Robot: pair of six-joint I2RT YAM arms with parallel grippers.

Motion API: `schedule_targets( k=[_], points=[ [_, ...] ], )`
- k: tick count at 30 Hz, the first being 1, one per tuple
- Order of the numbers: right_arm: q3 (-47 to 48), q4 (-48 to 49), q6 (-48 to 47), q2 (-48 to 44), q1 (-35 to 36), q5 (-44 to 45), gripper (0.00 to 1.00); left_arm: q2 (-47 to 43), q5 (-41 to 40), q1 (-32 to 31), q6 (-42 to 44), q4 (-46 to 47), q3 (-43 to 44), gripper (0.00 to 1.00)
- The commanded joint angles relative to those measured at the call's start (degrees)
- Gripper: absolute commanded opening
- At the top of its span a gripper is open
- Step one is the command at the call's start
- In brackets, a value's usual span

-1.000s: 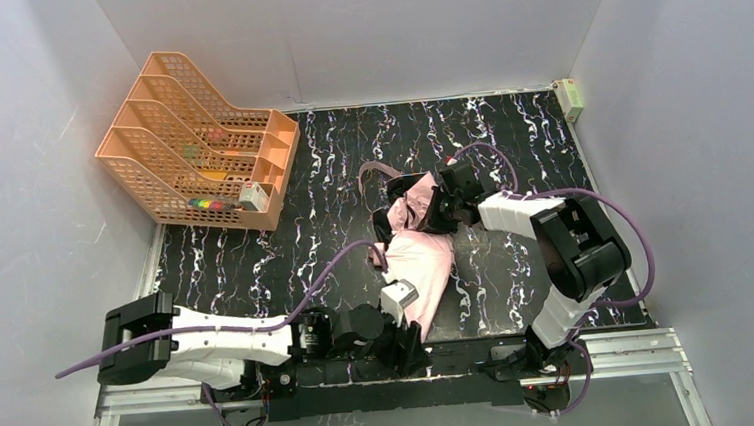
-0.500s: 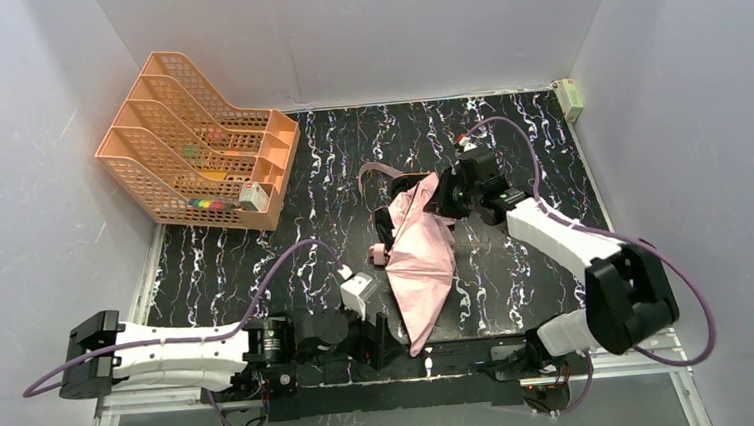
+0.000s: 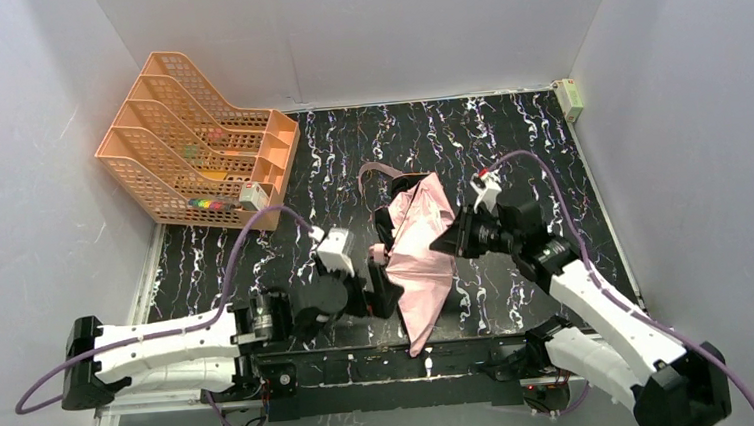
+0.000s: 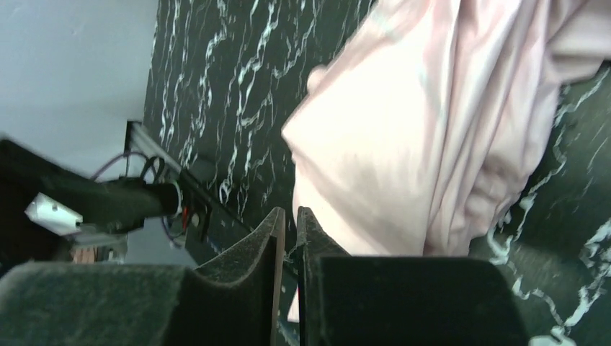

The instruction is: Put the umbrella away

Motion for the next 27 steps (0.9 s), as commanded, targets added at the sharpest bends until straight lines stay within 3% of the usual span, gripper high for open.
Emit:
schedule_targets(
  k=[1,6,11,20,27],
  points=[
    [-6.7,1.9,6.3,-7.6,2.0,-3.7,0.18,5.0,1.8,9.7,4.7,-0.6,7.5,0.96],
    [-16.5,7.2,12.2,-12.4,4.1,-3.9,0.17,12.9,16.5,22.6,10.7,5.1,13.4,0.98],
    [-23.1,16.2,17.1,-11.6,7.5,-3.3,0.16,24.9,28.2,30.6,14.4,5.1,23.4,0.98],
    [-29.6,23.7,21.8,-7.7,10.6,5.6,0.11,41.5,39.7,35.9,16.9,2.9,35.8,0.98],
    [-30.7,28.5,23.5,-0.5,10.6,10.7,0.06,50.8,41.2,37.3,17.7,-1.9,45.4,0.98]
  ],
)
